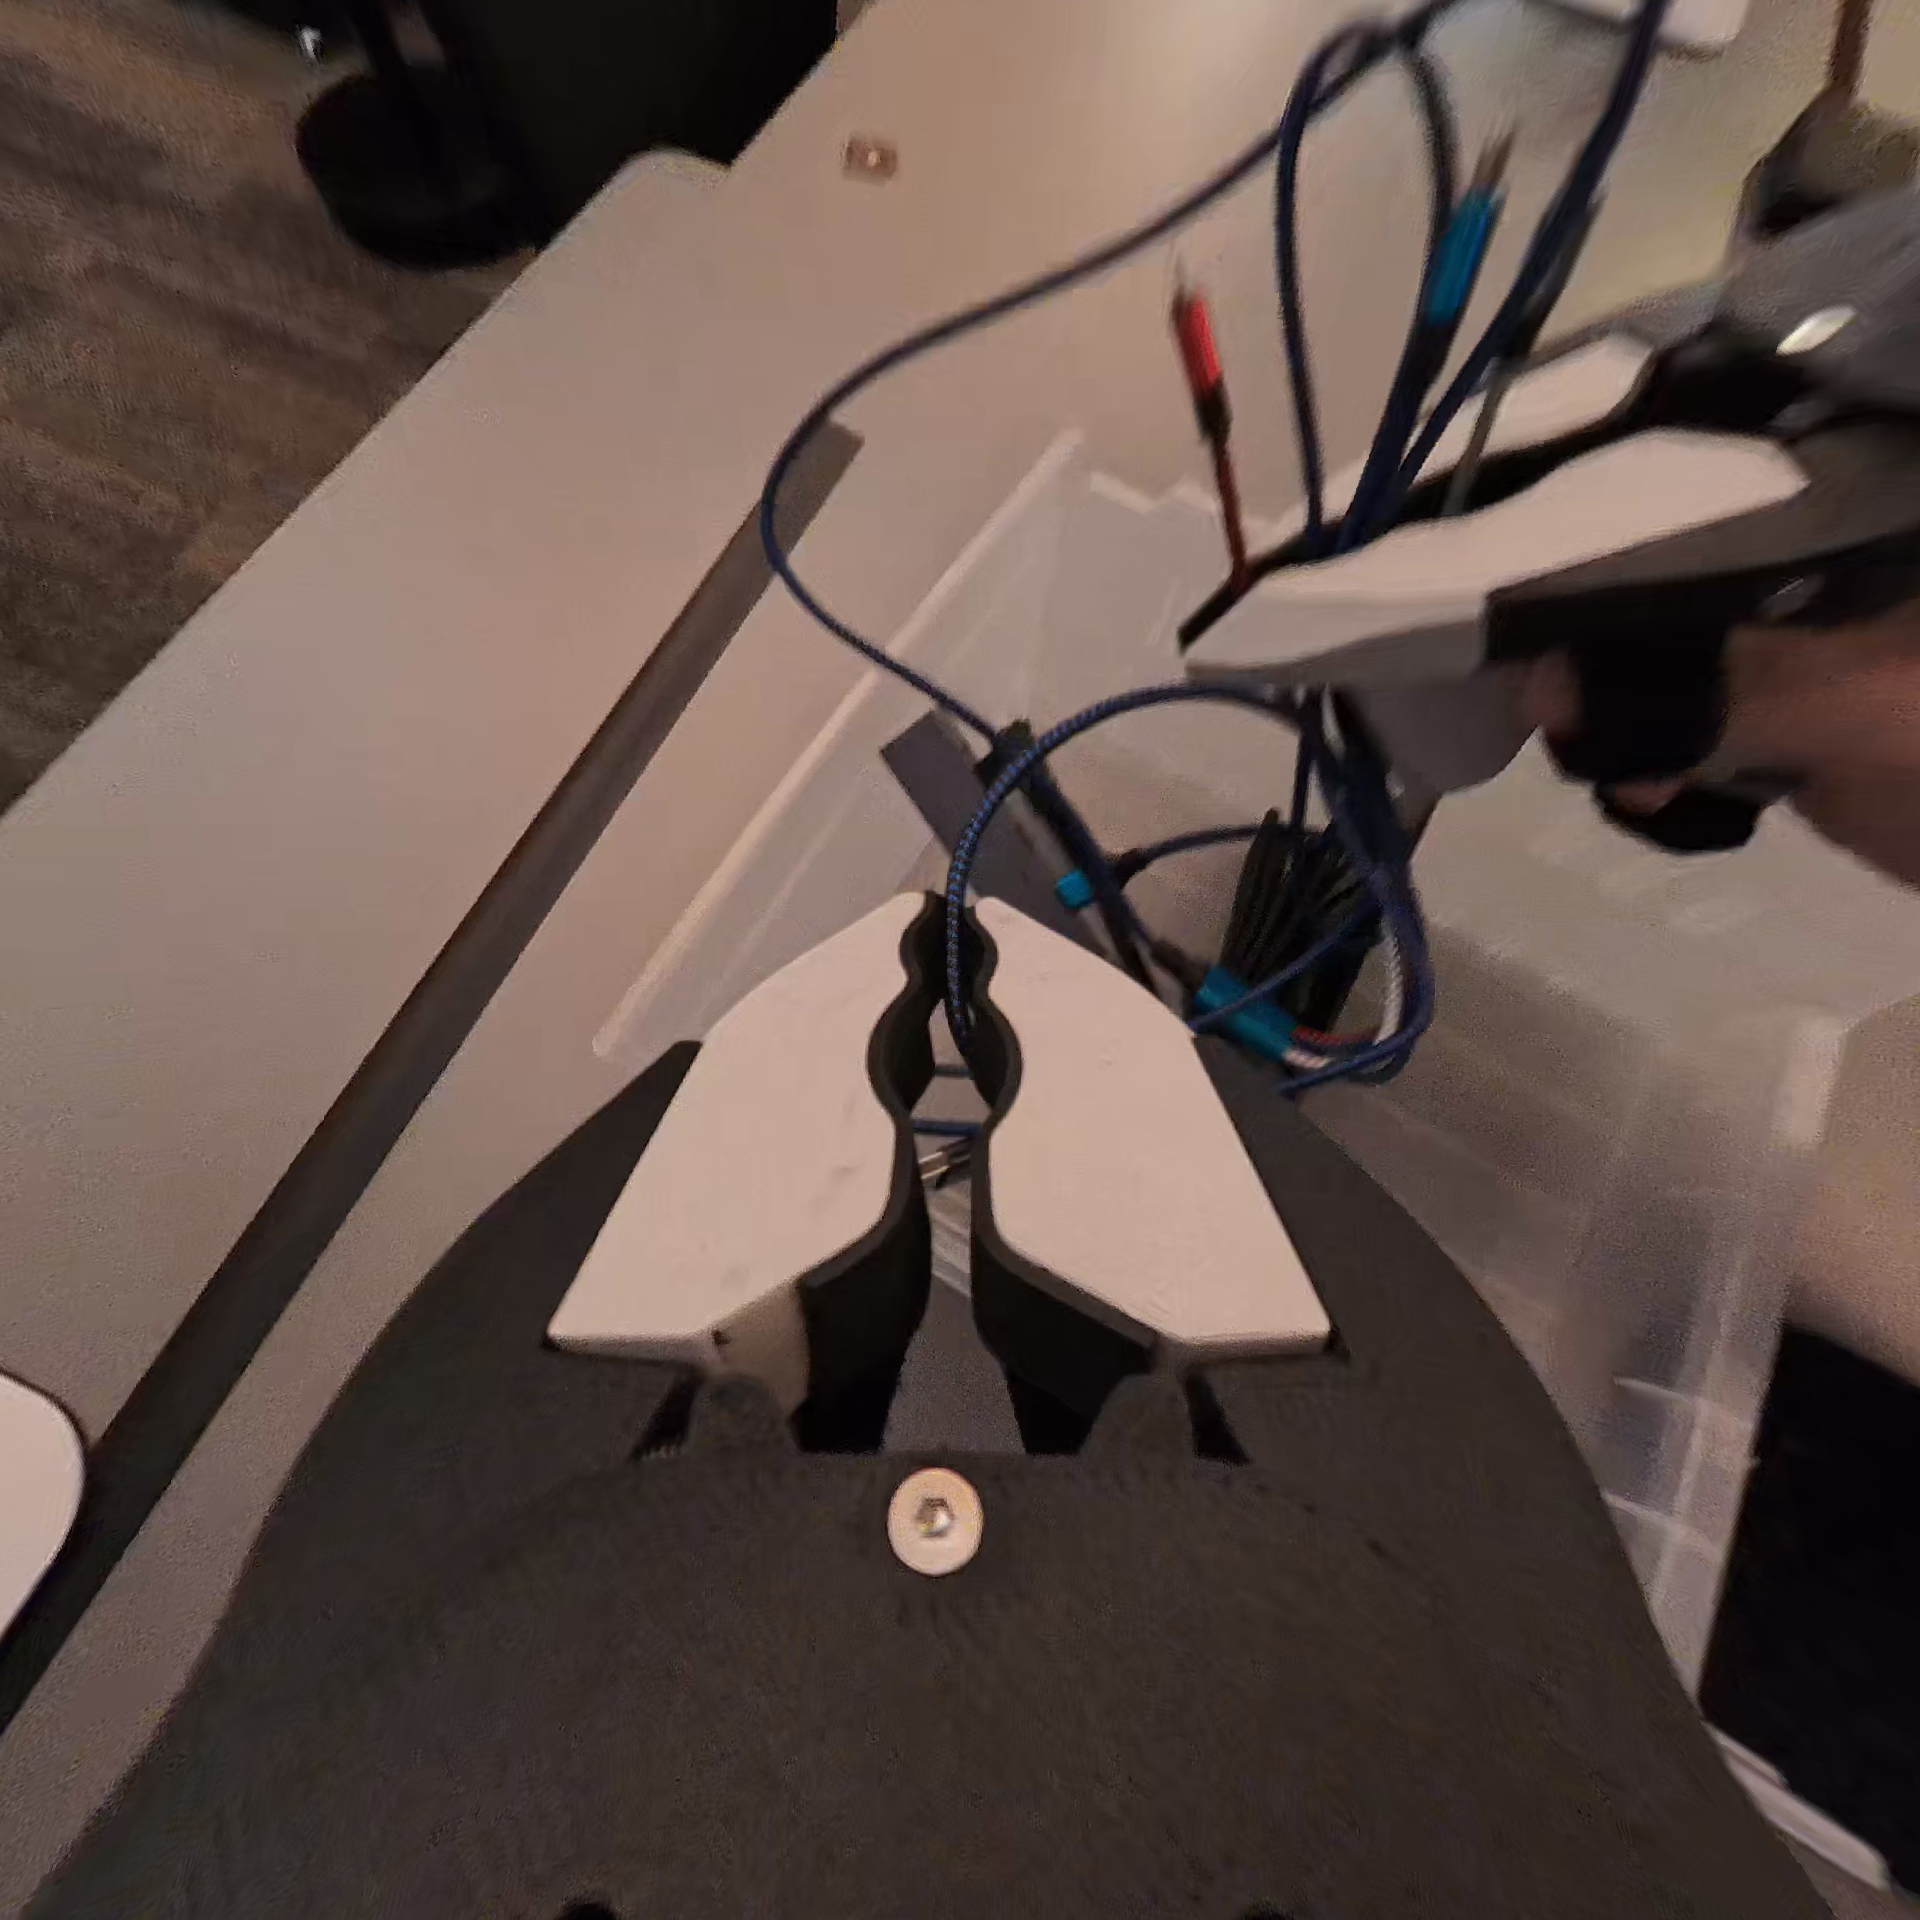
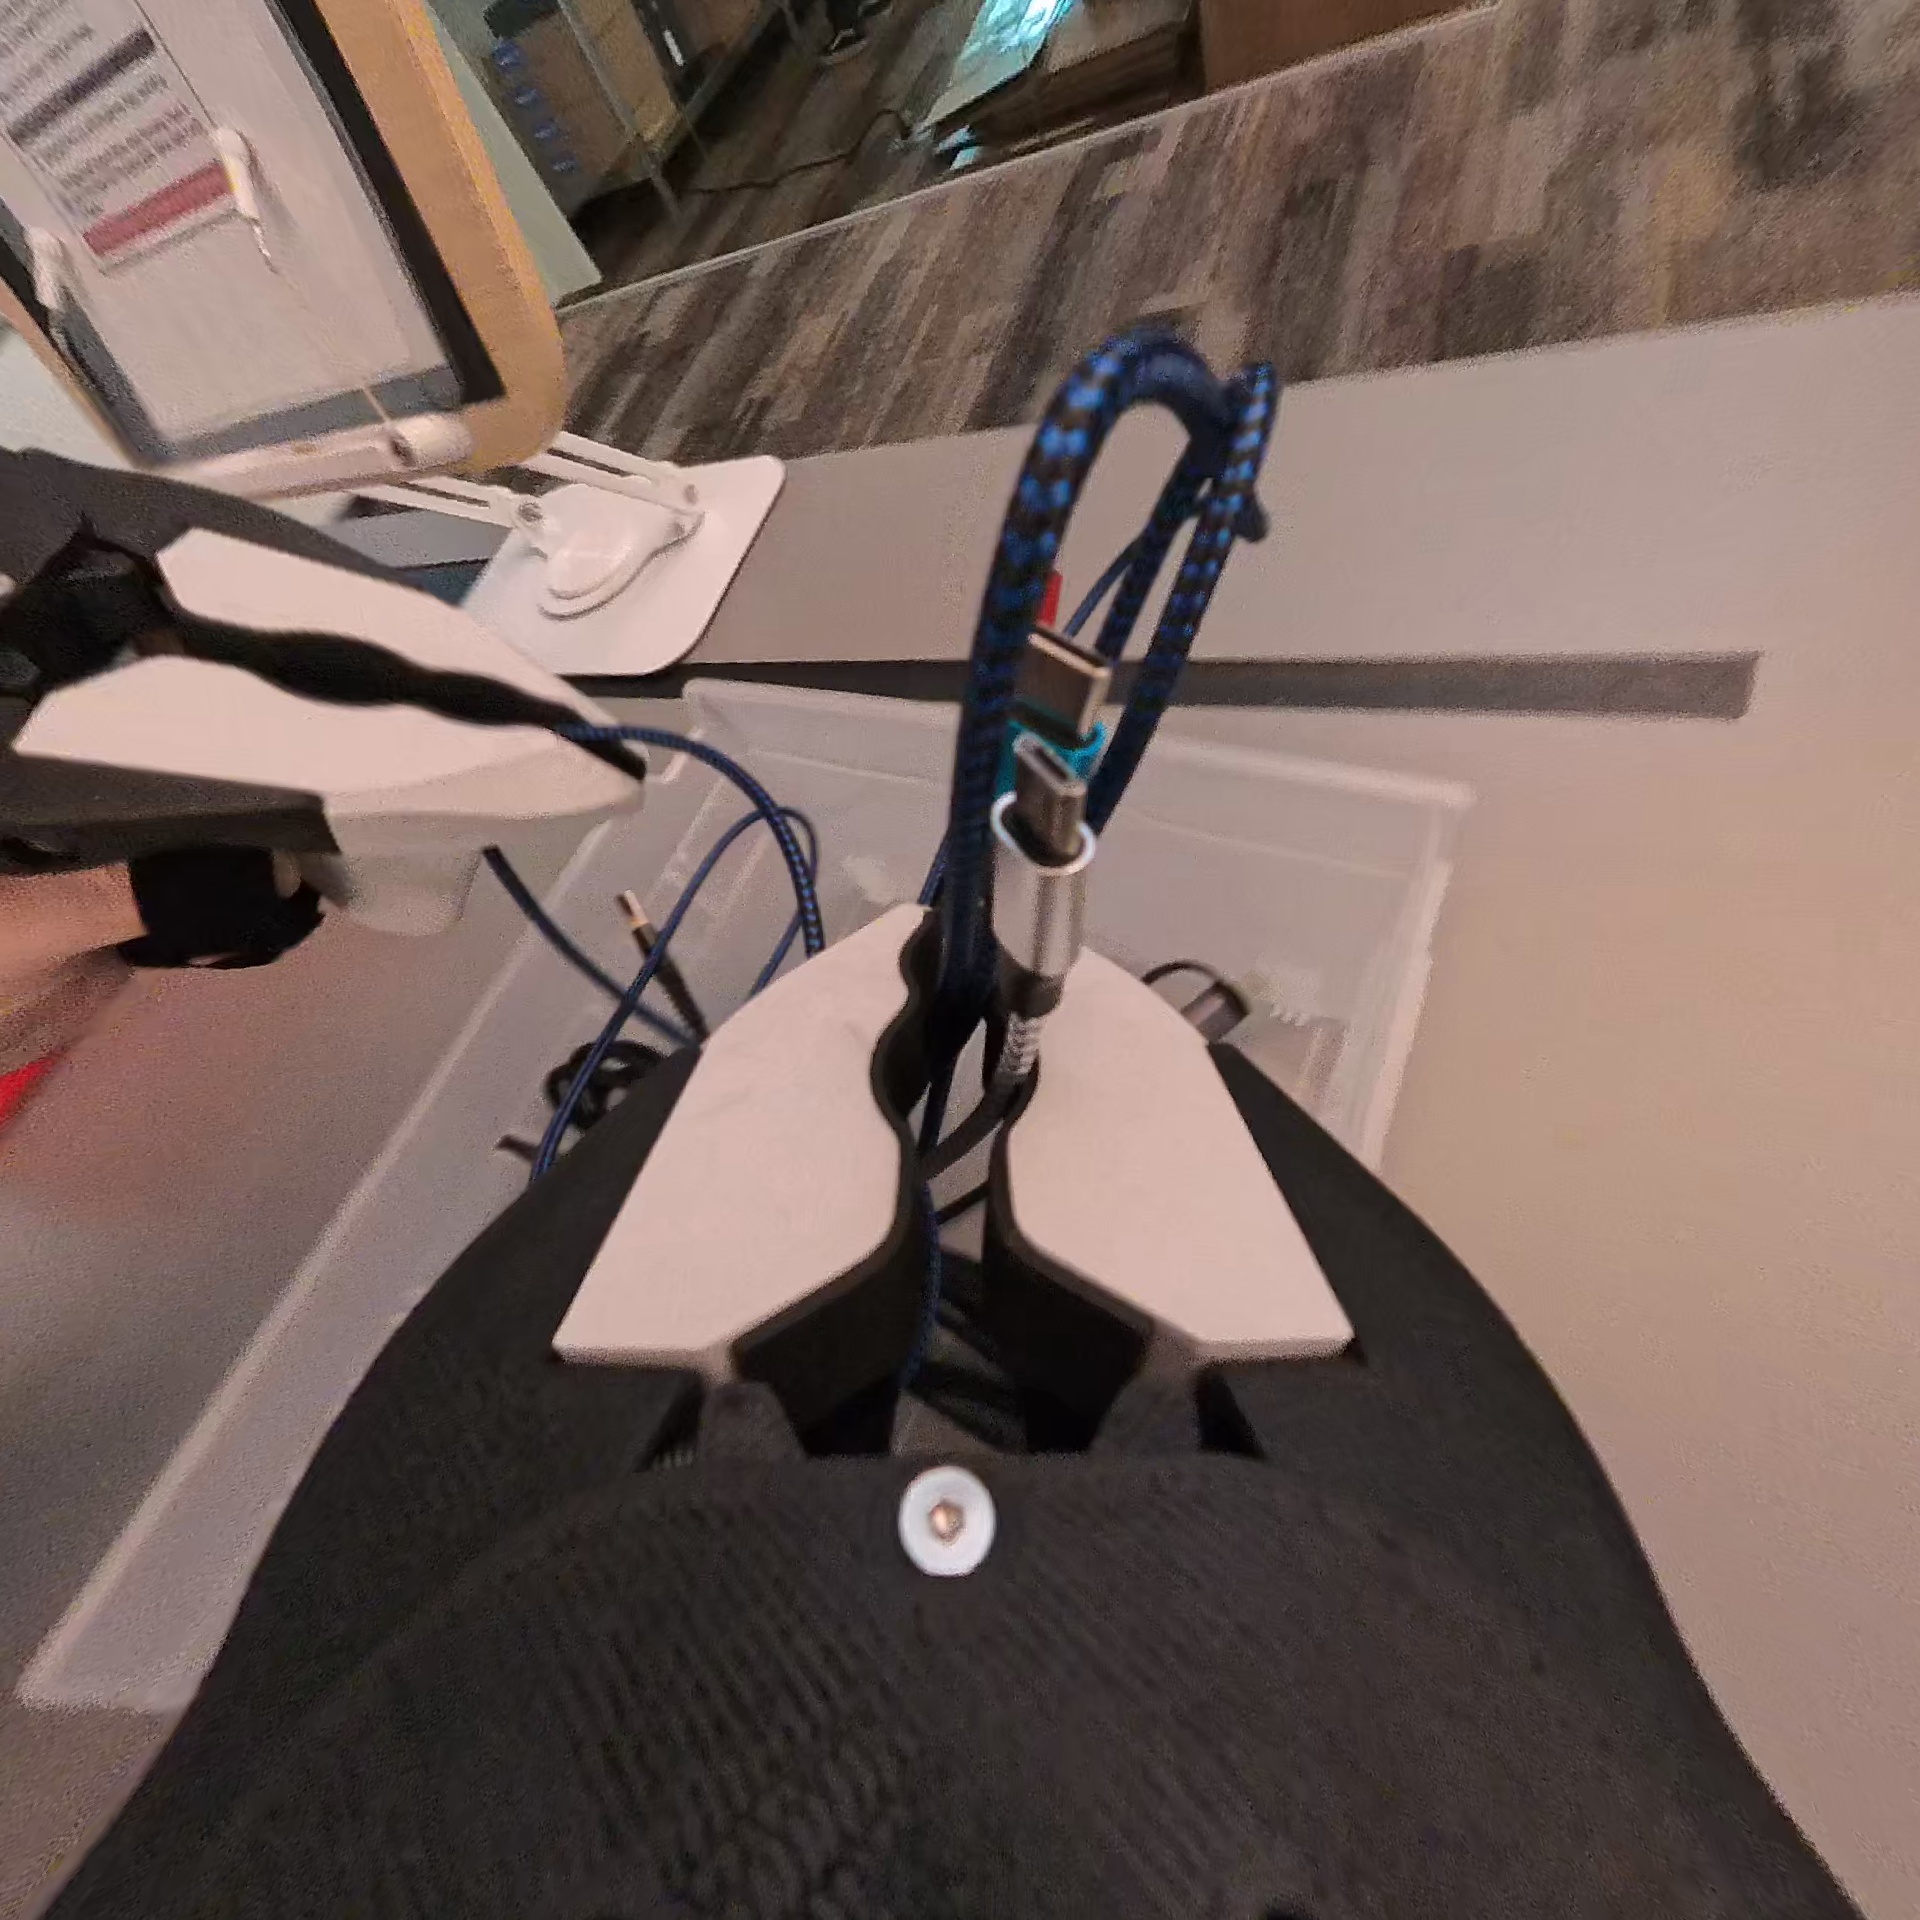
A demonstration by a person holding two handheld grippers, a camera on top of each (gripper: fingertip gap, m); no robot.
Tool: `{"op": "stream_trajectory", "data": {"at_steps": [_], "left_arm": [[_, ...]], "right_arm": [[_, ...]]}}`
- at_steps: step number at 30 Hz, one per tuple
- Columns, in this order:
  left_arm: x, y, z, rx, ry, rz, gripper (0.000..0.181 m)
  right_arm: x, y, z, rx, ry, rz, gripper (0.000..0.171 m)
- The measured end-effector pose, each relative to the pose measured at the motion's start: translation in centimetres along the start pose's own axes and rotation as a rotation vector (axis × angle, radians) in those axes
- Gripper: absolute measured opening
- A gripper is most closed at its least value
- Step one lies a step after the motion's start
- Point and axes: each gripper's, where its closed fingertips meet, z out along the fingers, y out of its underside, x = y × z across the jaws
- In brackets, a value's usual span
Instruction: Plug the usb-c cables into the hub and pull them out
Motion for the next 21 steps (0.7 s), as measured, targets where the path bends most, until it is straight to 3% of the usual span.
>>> {"op": "stream_trajectory", "data": {"at_steps": [7, 12, 17, 21], "left_arm": [[-0.7, 2.1, 0.5, -0.025, -0.015, -0.008, 0.0], [0.3, 3.8, 0.1, -0.069, 0.098, -0.04, 0.001], [1.4, 4.0, -0.1, -0.046, 0.154, -0.035, 0.02], [1.2, 2.7, -0.6, 0.017, 0.117, -0.006, 0.049]], "right_arm": [[-2.7, -4.6, -0.5, 0.31, 0.014, -0.299, 0.003], [-2.4, -3.3, 0.1, 0.229, 0.108, -0.603, 0.004], [-2.9, -2.0, 0.6, 0.125, 0.142, -0.799, 0.004], [-6.2, -2.3, 0.7, 0.259, 0.069, -1.031, 0.004]]}}
